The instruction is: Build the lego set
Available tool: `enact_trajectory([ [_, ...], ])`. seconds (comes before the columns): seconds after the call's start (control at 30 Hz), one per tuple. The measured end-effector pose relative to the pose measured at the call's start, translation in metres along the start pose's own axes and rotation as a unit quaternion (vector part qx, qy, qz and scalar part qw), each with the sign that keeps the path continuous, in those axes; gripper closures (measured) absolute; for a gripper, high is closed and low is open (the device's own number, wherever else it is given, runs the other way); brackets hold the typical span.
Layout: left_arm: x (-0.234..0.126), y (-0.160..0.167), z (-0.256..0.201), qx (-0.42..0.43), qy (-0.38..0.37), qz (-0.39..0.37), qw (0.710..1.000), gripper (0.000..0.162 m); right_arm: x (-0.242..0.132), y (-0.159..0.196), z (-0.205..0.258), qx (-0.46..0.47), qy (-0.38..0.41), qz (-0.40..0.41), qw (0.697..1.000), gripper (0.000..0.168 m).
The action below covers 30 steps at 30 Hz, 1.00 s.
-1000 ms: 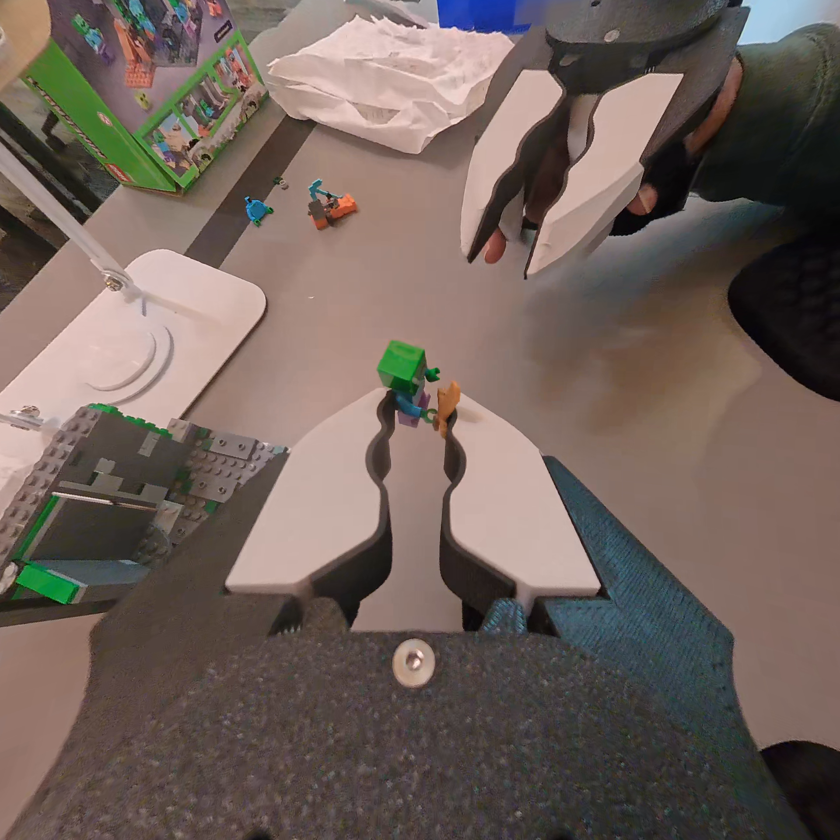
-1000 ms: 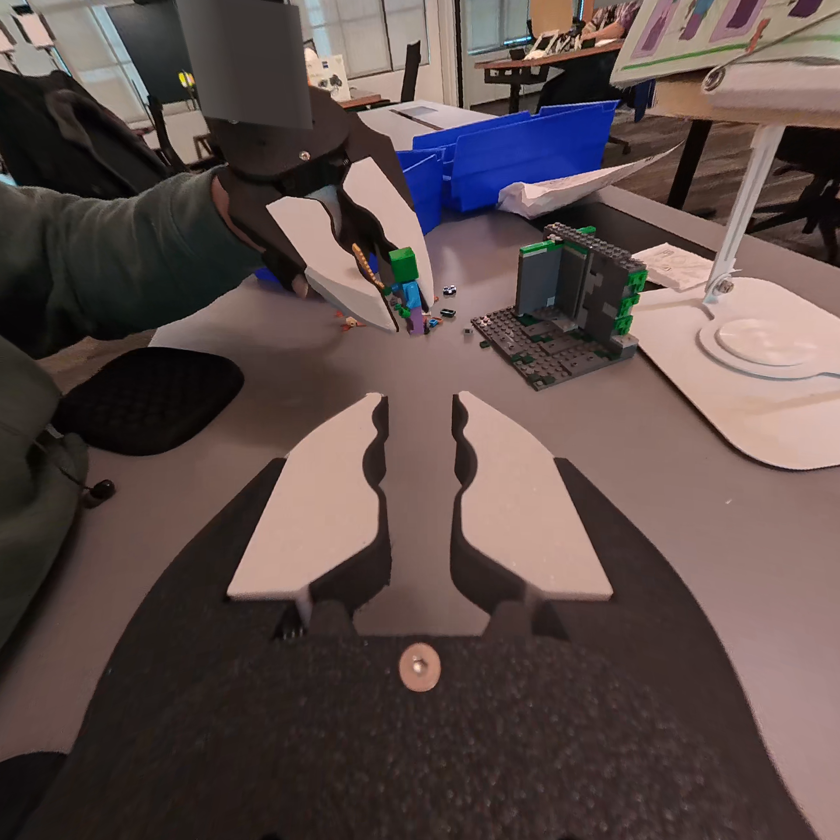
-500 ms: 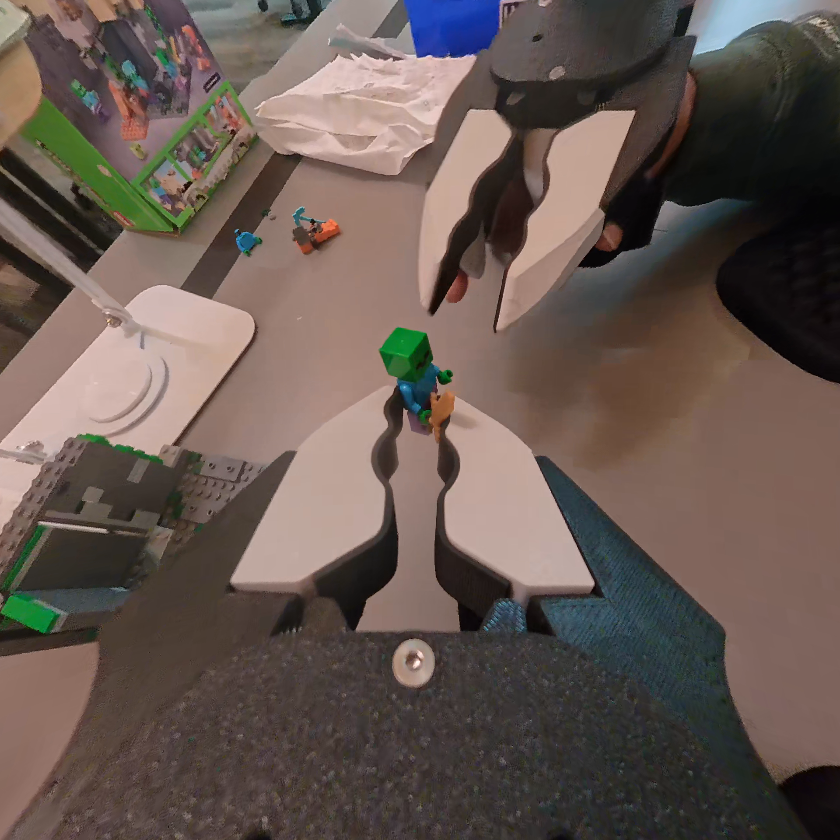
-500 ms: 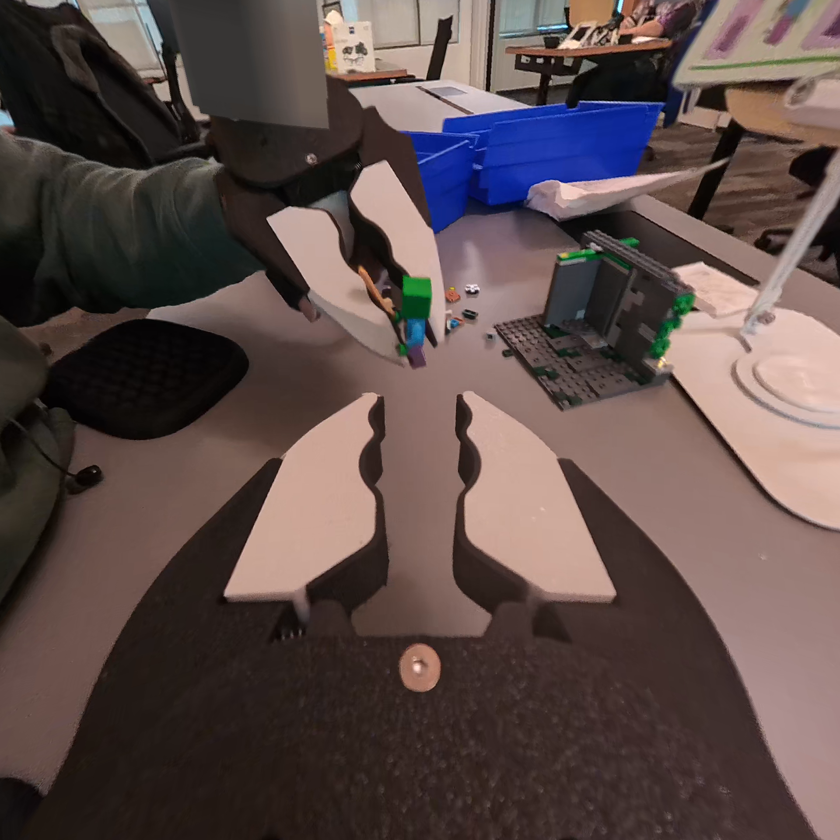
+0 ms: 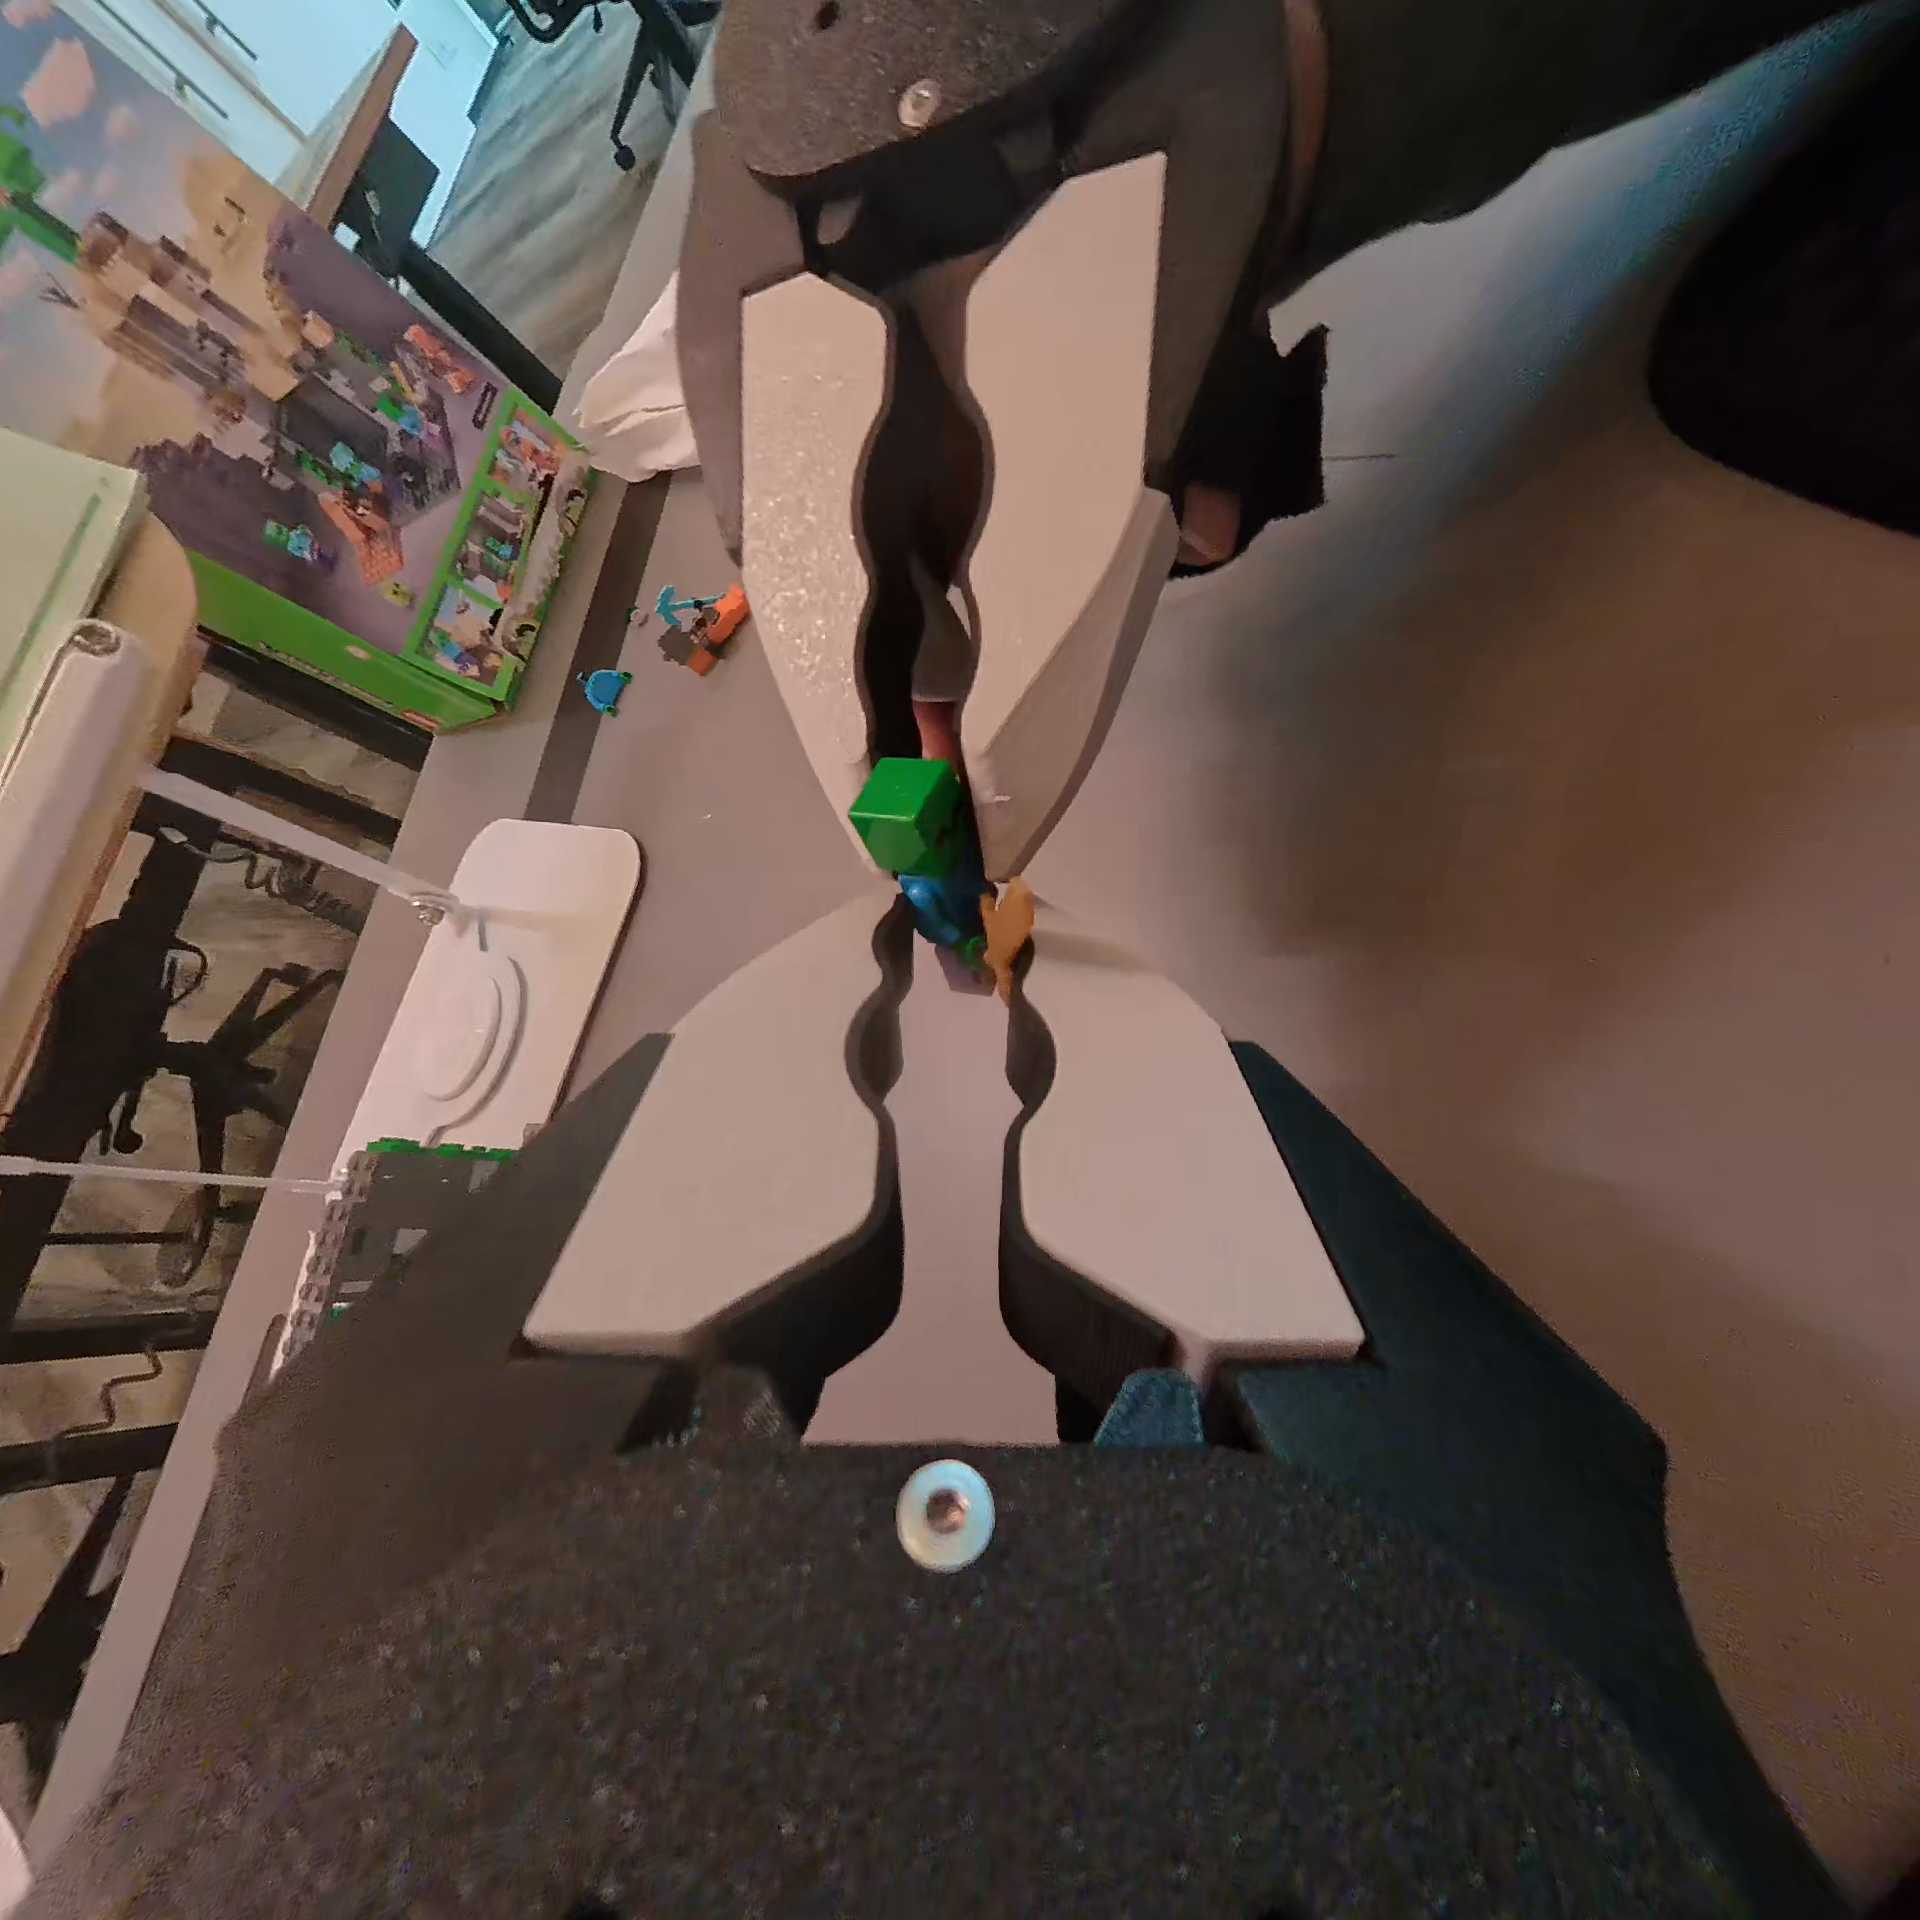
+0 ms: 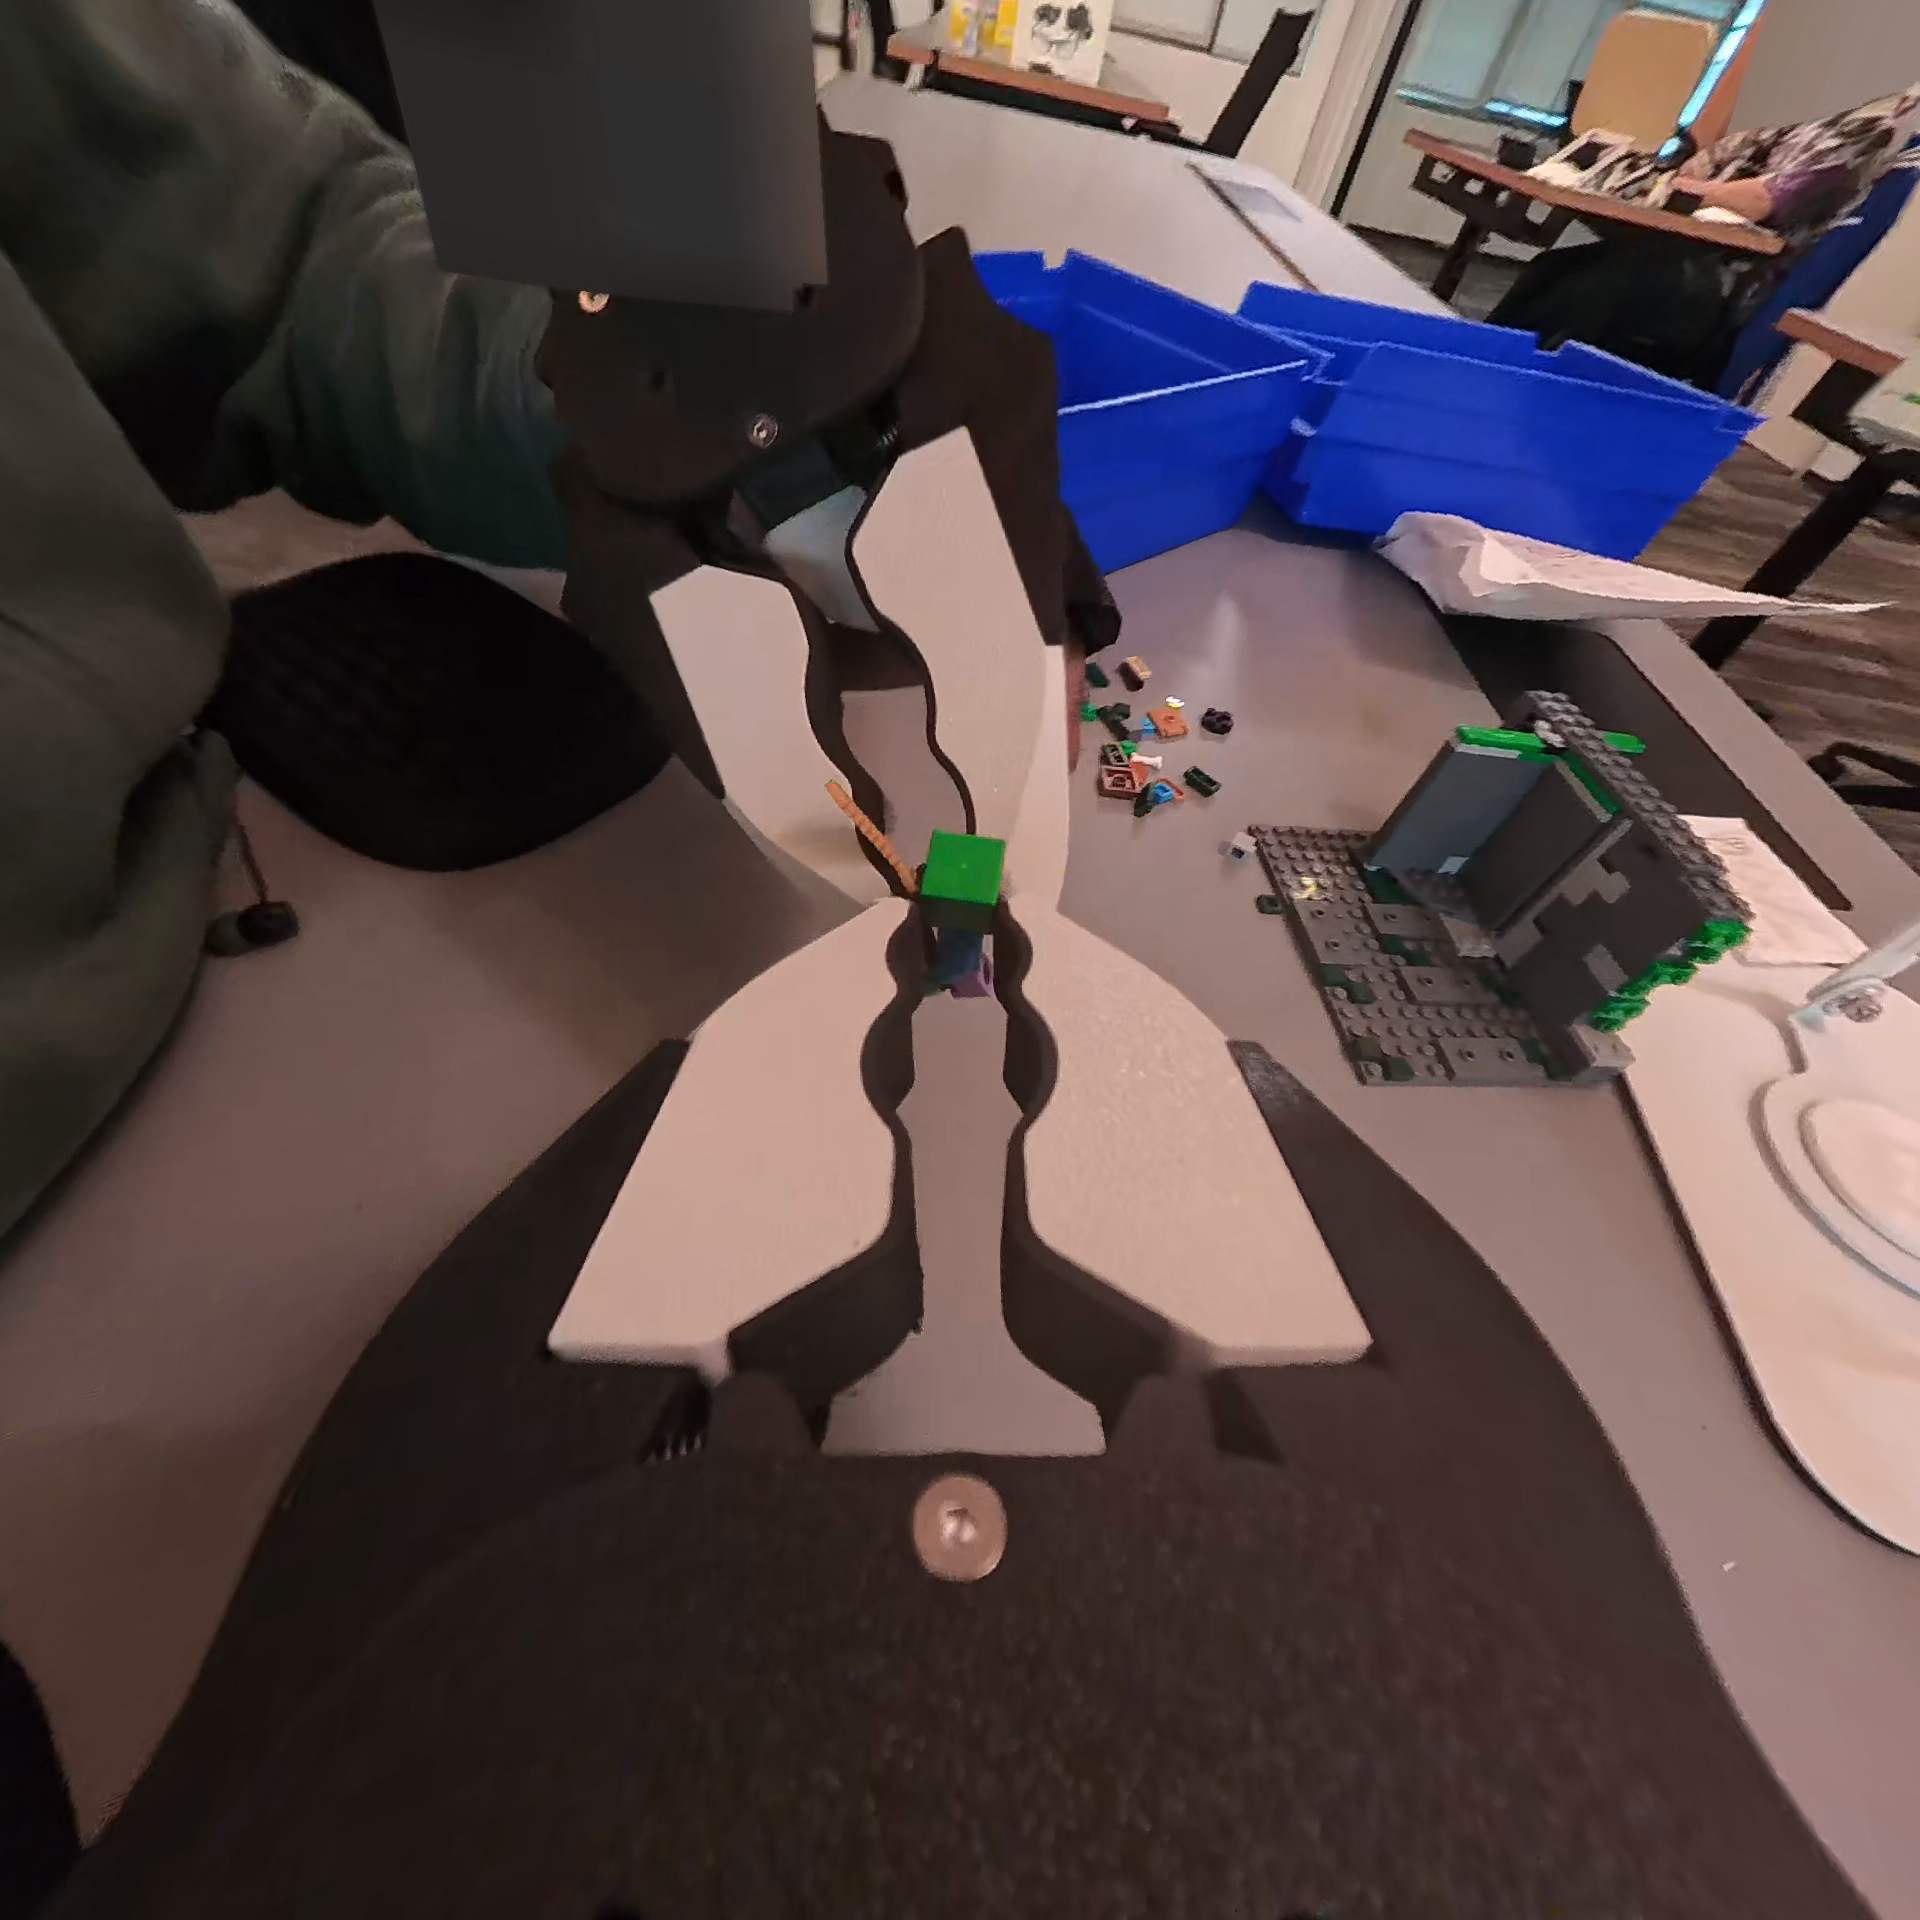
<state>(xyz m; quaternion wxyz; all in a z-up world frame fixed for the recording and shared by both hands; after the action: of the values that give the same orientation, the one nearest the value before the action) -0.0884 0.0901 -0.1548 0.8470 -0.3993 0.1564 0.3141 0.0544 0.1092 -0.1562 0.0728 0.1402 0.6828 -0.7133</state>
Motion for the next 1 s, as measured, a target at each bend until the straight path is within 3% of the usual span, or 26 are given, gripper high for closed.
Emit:
enact_trajectory([
  [0.37,-0.004,-0.008,-0.018,0.06,0.032,0.009,0.998,0.143,0.002,-0.002,0.0,0.008,-0.124,0.085,0.989,0.156],
  [1.0,-0.006,-0.01,-0.031,0.048,0.066,0.046,0.996,0.145,0.011,-0.005,0.015,-0.05,-0.117,0.163,0.978,0.156],
])
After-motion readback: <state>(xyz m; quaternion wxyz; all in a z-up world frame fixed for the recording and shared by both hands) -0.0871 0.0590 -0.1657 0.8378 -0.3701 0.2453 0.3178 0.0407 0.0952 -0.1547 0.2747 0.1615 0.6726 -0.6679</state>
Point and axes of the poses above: each gripper's, where its closed fingertips meet, x out along the fingers, y out of its underside, z = x × y across the jaws, the point moved 9 cm from there along -x, back along the fingers, and after that the axes turned 11 degrees about x, right-handed, at the moved point
